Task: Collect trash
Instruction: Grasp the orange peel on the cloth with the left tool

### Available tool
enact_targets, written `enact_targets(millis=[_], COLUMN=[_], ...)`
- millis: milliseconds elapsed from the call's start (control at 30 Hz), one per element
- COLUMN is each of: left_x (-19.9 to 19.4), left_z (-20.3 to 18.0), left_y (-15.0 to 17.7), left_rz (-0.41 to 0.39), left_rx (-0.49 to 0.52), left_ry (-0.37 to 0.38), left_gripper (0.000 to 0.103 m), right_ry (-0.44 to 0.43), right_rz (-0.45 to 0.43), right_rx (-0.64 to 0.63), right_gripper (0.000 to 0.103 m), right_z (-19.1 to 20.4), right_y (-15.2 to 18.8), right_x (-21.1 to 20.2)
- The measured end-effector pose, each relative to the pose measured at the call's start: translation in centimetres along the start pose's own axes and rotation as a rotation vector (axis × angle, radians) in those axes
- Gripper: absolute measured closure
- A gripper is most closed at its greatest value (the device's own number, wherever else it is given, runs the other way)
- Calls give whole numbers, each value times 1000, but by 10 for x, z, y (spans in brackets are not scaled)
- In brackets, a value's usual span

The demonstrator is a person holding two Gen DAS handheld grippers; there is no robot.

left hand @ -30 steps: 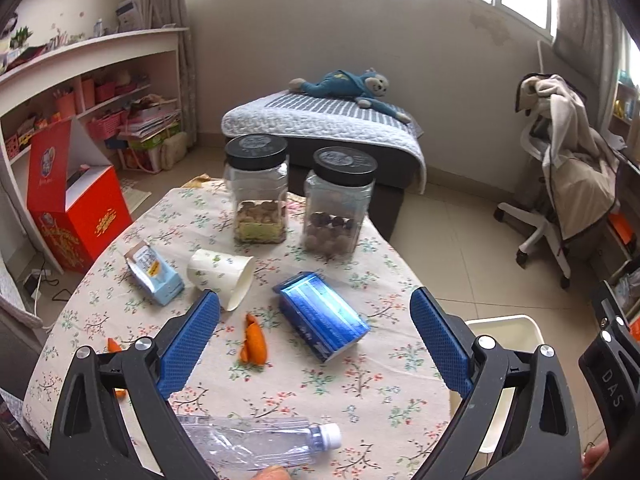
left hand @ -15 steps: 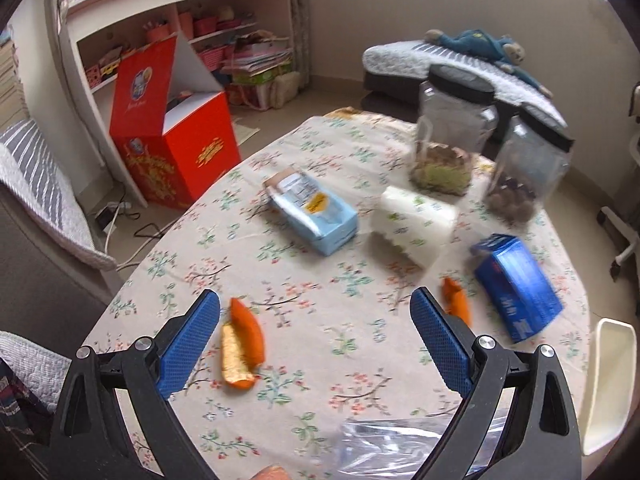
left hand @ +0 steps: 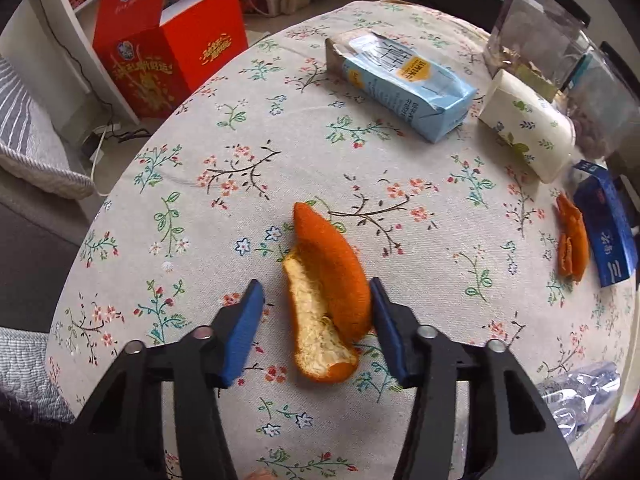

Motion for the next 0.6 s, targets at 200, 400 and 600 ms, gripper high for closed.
enact_targets(millis=[200,400,600], left_x=[-1,1,-14], left_z=[7,15,16], left_y=[-5,-15,-21], left_rz=[37,82,134], left_rx=[-37,-116,-151], left_ry=[103,227,363], left_gripper=[80,83,83], right_ry=[-97,-166,-195], right_rz=[-1,39,-8], right_rx=[-44,28,96], right_gripper=[7,7,7], right_z=[21,12,-3], right_y=[-11,-7,-17], right_x=[11,16,6])
Point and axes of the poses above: each gripper's, at about its wrist camera, not at the fingertips, and x roughly the way its jaws point, z to its left, y to its underside, the point moved 8 cm from there along x, roughly the way its jaws point, and after that the axes turned 9 degrees about -x, right-handed, at the moved point
